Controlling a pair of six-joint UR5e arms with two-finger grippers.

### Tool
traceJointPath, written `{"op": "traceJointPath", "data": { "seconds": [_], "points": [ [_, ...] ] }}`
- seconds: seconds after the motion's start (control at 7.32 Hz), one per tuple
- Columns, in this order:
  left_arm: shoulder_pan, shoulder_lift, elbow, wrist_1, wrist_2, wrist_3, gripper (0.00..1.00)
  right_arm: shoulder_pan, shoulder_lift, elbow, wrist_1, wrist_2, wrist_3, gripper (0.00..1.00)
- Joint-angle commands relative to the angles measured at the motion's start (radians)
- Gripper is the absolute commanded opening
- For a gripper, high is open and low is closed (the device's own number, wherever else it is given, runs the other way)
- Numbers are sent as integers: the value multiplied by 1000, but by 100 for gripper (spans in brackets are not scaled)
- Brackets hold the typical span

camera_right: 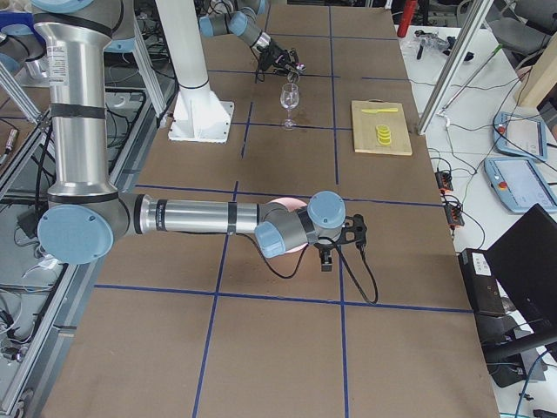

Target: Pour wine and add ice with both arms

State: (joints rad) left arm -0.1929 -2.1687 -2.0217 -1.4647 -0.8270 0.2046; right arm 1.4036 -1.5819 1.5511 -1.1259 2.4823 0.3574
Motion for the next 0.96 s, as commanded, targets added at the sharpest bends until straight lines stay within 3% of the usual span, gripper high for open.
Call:
{"op": "traceJointPath", "data": {
  "seconds": [0.0, 0.41, 0.82],
  "points": [
    [0, -11, -2, 52, -6, 106, 0, 0, -1, 1, 0, 1, 0, 100],
    [-5, -20, -8, 61, -9, 214, 0, 0, -3, 6, 0, 1, 3, 100],
    [-17, -19, -49, 53, -15, 193, 0, 0, -1, 1, 0, 1, 2, 100]
  ]
}}
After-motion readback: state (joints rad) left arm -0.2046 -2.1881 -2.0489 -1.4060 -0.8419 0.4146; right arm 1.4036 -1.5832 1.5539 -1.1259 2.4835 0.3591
